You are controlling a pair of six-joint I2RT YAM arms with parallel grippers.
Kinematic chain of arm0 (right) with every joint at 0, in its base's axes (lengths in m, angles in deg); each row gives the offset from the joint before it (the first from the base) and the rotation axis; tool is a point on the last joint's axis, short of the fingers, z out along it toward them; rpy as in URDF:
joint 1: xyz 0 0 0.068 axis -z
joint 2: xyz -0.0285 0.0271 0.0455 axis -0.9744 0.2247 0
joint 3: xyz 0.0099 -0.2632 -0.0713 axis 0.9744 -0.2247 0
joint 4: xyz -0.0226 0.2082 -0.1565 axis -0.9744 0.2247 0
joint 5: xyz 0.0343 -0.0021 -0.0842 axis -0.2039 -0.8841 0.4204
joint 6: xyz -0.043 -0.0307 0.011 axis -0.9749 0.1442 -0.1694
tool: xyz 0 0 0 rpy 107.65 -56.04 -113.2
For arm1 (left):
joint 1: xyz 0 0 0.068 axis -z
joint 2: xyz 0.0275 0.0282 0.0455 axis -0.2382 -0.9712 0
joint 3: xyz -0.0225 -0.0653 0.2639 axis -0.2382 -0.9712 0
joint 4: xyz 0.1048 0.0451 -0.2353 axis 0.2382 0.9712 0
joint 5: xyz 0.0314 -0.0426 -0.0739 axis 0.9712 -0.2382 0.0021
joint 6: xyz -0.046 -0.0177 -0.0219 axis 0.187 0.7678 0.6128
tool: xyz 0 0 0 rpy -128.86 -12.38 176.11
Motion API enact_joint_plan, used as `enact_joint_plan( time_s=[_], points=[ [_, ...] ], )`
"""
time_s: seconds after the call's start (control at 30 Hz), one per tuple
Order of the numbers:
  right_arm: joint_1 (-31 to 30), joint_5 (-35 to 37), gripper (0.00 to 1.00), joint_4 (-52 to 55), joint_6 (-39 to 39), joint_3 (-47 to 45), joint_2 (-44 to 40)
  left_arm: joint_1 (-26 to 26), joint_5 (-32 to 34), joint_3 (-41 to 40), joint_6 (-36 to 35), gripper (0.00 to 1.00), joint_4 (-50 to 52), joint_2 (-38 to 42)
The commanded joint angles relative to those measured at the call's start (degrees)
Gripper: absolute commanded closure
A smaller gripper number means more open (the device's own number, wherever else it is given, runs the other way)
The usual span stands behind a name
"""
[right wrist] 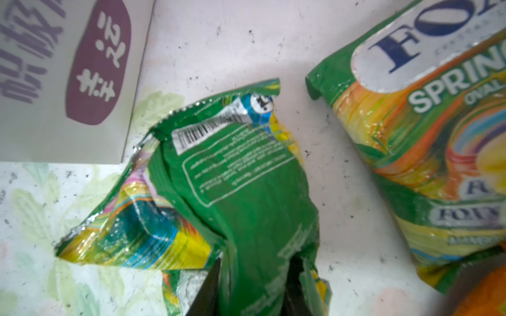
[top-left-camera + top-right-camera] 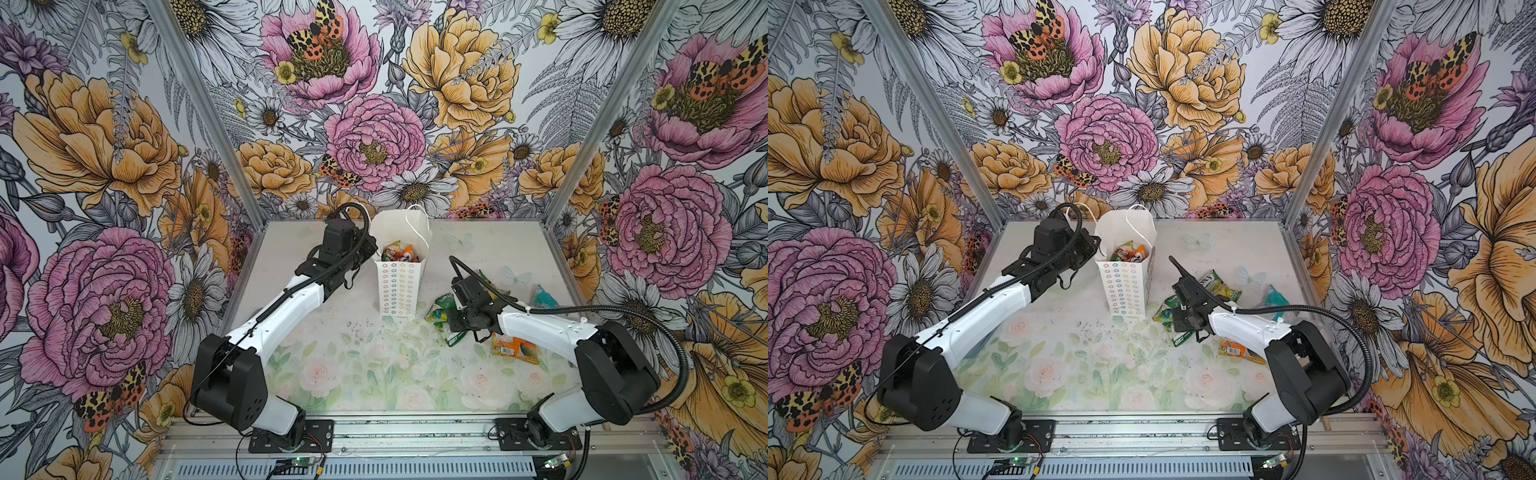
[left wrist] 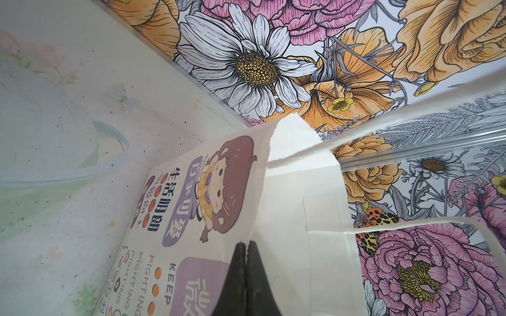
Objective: Place the snacks into the paper bag
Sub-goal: Pick up the snack at the center of the table.
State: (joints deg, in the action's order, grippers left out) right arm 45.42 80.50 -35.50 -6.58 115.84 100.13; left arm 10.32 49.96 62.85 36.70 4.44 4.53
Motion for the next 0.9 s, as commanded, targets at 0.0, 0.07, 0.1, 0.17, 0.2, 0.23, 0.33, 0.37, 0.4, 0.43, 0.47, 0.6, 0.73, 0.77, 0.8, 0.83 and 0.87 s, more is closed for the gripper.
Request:
enact_joint_plan(
  time_s=[0.0,0.07,0.1,0.17,0.2,0.23,0.33,0.37,0.4,0.43,0.47,0.6,0.73,0.77,0.8,0.83,0.87],
  points=[
    [0.0,-1.1,0.79,1.9,-0.2,2.3,-3.5,-0.4,-0.8,-0.6,0.5,1.00,-1.3,0.9],
    [0.2,-1.4,0.85,2.8,-0.3,3.1,-4.6,-0.4,-0.9,-0.6,0.5,1.00,-1.4,0.9],
    [0.3,-1.7,0.88,3.4,-0.4,3.6,-5.1,-0.5,-0.9,-0.5,0.5,1.00,-1.5,0.9],
    [0.7,-2.2,0.94,4.1,-0.5,4.2,-6.1,-0.4,-1.0,-0.5,0.5,1.00,-1.5,0.8],
    [0.9,-2.4,0.99,4.6,-0.6,4.6,-6.7,-0.4,-1.0,-0.5,0.5,1.00,-1.5,0.8],
    [1.1,-2.5,1.00,5.2,-0.6,4.9,-7.1,-0.4,-1.0,-0.5,0.5,1.00,-1.5,0.8],
    [2.3,-3.8,1.00,6.9,-0.4,6.2,-9.3,-0.4,-1.1,-0.6,0.4,1.00,-1.5,0.9],
    [2.9,-4.3,1.00,7.5,-0.3,6.9,-10.2,-0.5,-1.1,-0.6,0.4,1.00,-1.5,0.9],
    [3.5,-4.9,1.00,8.1,-0.3,7.5,-11.2,-0.5,-1.1,-0.6,0.4,1.00,-1.5,0.9],
    [4.2,-5.3,1.00,8.7,-0.3,8.4,-12.0,-0.5,-1.1,-0.6,0.4,1.00,-1.5,0.9],
    [4.9,-6.1,1.00,9.7,-0.3,9.4,-13.0,-0.5,-1.1,-0.5,0.4,1.00,-1.5,0.9],
    [7.9,-7.3,1.00,14.2,-1.4,15.2,-15.5,-0.4,-1.2,-0.4,0.4,1.00,-1.5,1.0],
    [10.2,-7.7,1.00,17.4,-3.7,24.6,-15.0,-0.5,-1.4,-0.3,0.4,1.00,-1.6,0.9],
    [11.0,-8.1,1.00,17.9,-4.2,27.7,-14.0,-0.4,-1.4,-0.2,0.4,1.00,-1.6,0.8],
    [11.7,-8.5,1.00,18.5,-4.7,31.2,-12.8,-0.4,-1.3,-0.1,0.5,1.00,-1.6,0.7],
    [12.3,-8.9,1.00,18.9,-5.1,34.4,-11.3,-0.1,-1.4,0.0,0.4,1.00,-1.6,0.7],
    [12.8,-9.3,1.00,19.4,-5.6,38.4,-9.6,0.0,-1.4,0.2,0.4,1.00,-1.6,0.6]
  ],
)
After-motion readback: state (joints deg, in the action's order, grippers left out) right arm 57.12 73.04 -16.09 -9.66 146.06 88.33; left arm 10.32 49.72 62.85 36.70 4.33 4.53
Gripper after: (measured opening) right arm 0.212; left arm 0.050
